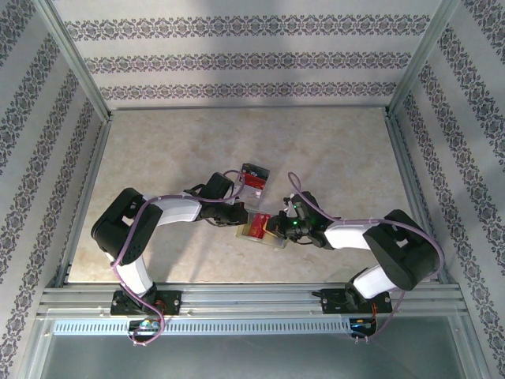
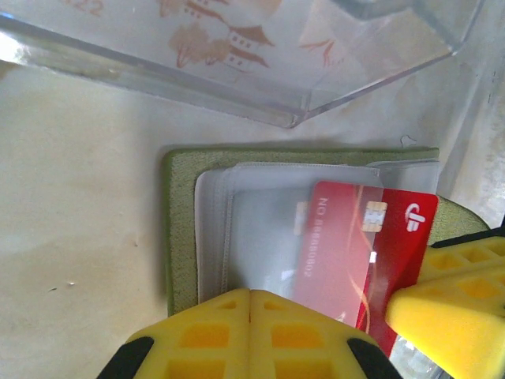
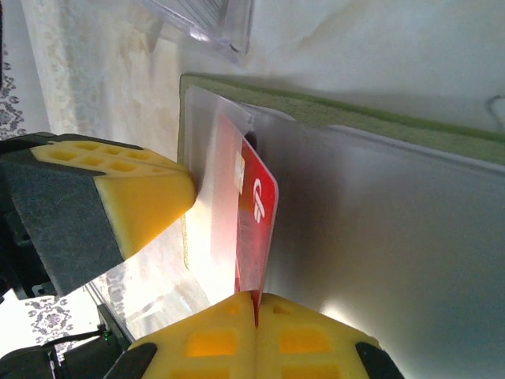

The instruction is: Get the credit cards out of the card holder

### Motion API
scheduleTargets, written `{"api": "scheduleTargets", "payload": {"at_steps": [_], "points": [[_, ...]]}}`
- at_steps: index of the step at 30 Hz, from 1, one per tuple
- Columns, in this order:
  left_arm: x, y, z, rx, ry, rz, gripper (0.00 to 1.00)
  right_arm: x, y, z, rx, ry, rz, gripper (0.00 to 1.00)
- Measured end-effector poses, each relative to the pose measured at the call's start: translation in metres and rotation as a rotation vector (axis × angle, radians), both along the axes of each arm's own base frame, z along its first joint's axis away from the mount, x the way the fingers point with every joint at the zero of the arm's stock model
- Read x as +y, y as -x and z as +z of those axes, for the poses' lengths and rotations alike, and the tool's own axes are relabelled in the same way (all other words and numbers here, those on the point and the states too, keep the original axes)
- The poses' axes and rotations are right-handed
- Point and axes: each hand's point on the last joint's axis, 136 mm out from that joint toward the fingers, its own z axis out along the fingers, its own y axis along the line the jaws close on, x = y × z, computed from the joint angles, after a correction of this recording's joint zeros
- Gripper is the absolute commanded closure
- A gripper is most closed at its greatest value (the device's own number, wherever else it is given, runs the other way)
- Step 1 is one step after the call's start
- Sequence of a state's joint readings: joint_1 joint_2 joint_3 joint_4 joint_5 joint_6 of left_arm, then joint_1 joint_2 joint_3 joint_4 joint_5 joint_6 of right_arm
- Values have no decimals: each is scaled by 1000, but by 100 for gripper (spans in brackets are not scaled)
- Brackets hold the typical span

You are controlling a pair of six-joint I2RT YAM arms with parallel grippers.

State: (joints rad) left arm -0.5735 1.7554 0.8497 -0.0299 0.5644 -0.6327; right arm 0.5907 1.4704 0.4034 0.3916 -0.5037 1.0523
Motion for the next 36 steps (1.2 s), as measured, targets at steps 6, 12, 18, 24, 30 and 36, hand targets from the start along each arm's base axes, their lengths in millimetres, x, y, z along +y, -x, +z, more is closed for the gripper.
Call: {"api": "scheduleTargets", "payload": {"at_steps": [6, 12, 18, 24, 30, 36], "points": [[-1, 0, 3, -3, 8, 2, 76, -15, 7, 5, -12, 22, -16, 100], [-1, -5, 37, -74, 41, 15, 60, -33, 9, 26, -90, 65, -18, 100], [7, -17, 106, -262, 83, 23, 54, -41, 2, 72, -239, 141, 54, 100], [40, -17, 181, -528, 75, 33, 36, -41, -11, 138, -499, 225, 172, 100], [73, 6, 252, -844, 59, -4, 25, -34, -6, 180, -734, 385, 406, 100], [82, 44, 286, -1102, 57, -158, 15, -28, 1, 198, -898, 525, 652, 100]]}}
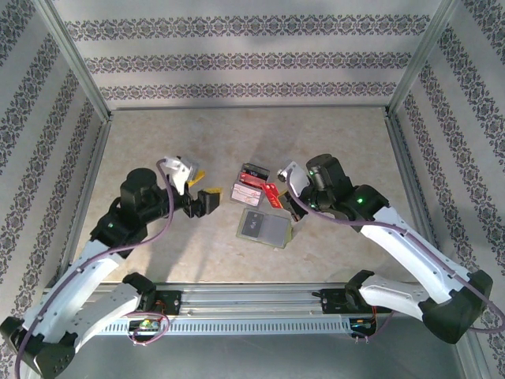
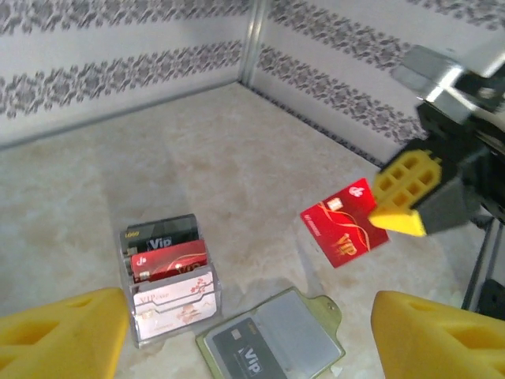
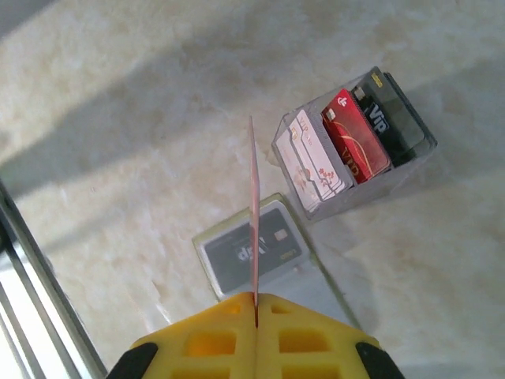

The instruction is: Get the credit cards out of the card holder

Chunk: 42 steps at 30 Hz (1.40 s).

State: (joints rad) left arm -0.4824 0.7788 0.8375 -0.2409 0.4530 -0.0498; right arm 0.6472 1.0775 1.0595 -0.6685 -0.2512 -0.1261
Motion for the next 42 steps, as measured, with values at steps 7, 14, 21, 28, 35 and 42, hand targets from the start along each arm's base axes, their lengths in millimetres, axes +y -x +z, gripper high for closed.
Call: {"api": "scheduleTargets", "payload": {"at_steps": [7, 14, 21, 28, 35, 42], "points": [[-20, 38, 1, -149, -45, -271, 13, 15, 27, 12, -176, 135, 284, 100], [-43, 44, -17, -170, -9, -443, 24, 38, 48, 13, -261, 215, 507, 100], [-60, 42, -28, -137, 7, -528, 39, 53, 51, 11, -266, 231, 582, 100], [-69, 48, -32, -123, 10, -573, 53, 59, 53, 16, -269, 199, 604, 100], [-76, 52, -39, -120, -2, -603, 82, 66, 55, 23, -283, 156, 620, 100], [-78, 52, -42, -126, -15, -608, 100, 67, 55, 25, -280, 142, 620, 87]]}}
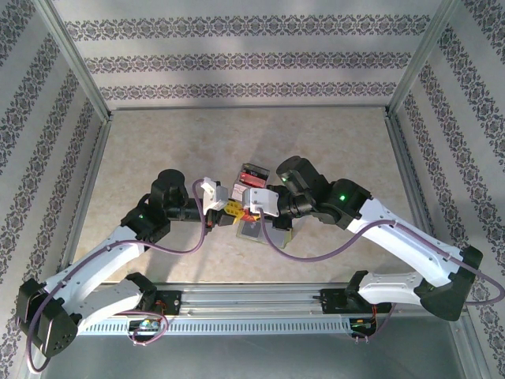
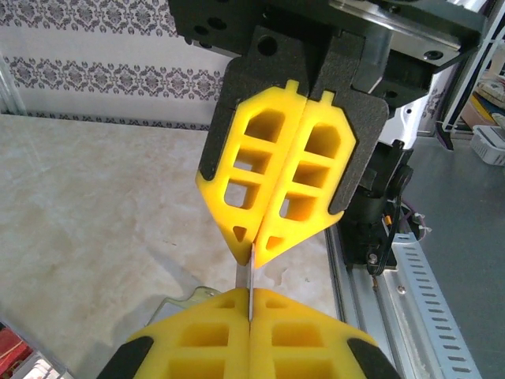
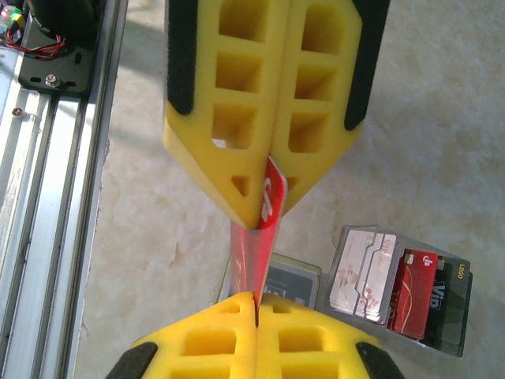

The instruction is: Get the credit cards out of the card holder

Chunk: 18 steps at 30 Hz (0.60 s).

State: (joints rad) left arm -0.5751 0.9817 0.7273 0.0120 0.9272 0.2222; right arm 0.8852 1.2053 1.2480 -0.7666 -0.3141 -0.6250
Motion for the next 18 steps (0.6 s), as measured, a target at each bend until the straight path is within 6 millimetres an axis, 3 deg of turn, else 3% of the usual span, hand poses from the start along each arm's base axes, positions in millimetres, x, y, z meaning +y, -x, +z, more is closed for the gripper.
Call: {"api": "scheduleTargets", "payload": {"at_steps": [3, 9, 15, 18], "points": [[0, 0, 3, -9, 7, 0, 100, 1, 1, 2, 22, -28, 2, 77], [1, 1, 8, -29, 31, 3, 100, 1, 3, 8, 48, -98, 10, 75], [0, 0, 13, -46, 57, 6, 100, 4, 5, 11, 71, -138, 21, 81], [0, 0, 13, -42, 63, 4, 100, 5, 4, 12, 77, -151, 21, 91]]}}
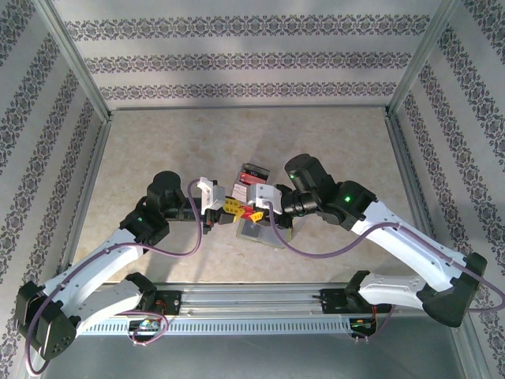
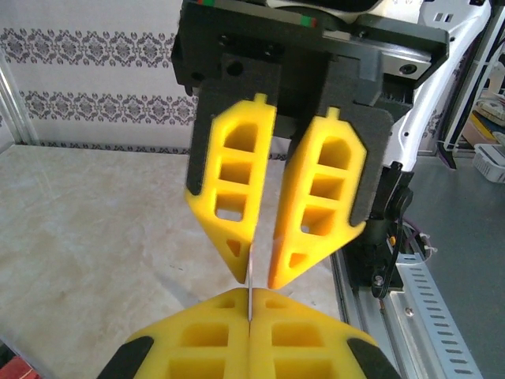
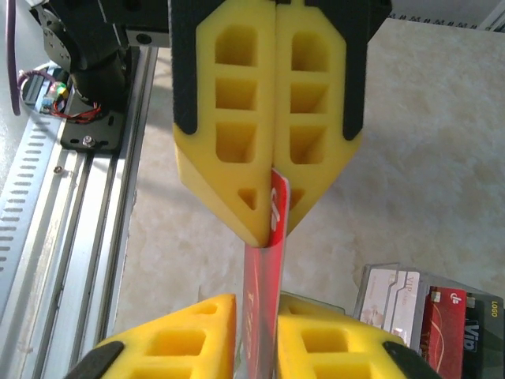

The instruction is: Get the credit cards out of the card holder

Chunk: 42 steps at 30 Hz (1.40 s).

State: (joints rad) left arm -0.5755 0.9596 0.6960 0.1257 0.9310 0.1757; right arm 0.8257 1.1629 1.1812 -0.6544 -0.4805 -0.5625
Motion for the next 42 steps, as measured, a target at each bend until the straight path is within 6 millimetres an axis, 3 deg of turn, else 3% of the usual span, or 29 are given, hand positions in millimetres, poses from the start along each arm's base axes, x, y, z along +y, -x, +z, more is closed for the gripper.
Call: {"api": "scheduleTargets", "payload": {"at_steps": [2, 3, 4, 8, 10, 17, 23, 32, 37, 42], "points": [[0, 1, 1, -2, 3, -4, 100, 0, -1, 1, 9, -7, -7, 95], [0, 0, 1, -4, 3, -2, 94, 0, -2, 1, 12, -9, -10, 95], [0, 0, 1, -5, 3, 0, 76, -1, -2, 1, 14, -10, -12, 95], [2, -3, 3, -21, 5, 27, 65, -2, -5, 2, 31, -20, -19, 100], [5, -4, 4, -39, 5, 49, 51, -4, -9, -1, 48, -12, -33, 100], [26, -9, 2, -100, -1, 207, 23, -8, -31, -13, 101, 49, -94, 100], [56, -22, -11, -122, -13, 426, 13, -7, -72, -27, 128, 146, -195, 100], [110, -36, -39, -57, 28, 763, 6, -4, -137, -72, 219, 349, -337, 100], [137, -42, -44, -30, 70, 919, 5, -5, -162, -97, 247, 446, -381, 100], [150, -46, -56, 0, 59, 998, 4, -5, -181, -120, 259, 516, -403, 100]]}}
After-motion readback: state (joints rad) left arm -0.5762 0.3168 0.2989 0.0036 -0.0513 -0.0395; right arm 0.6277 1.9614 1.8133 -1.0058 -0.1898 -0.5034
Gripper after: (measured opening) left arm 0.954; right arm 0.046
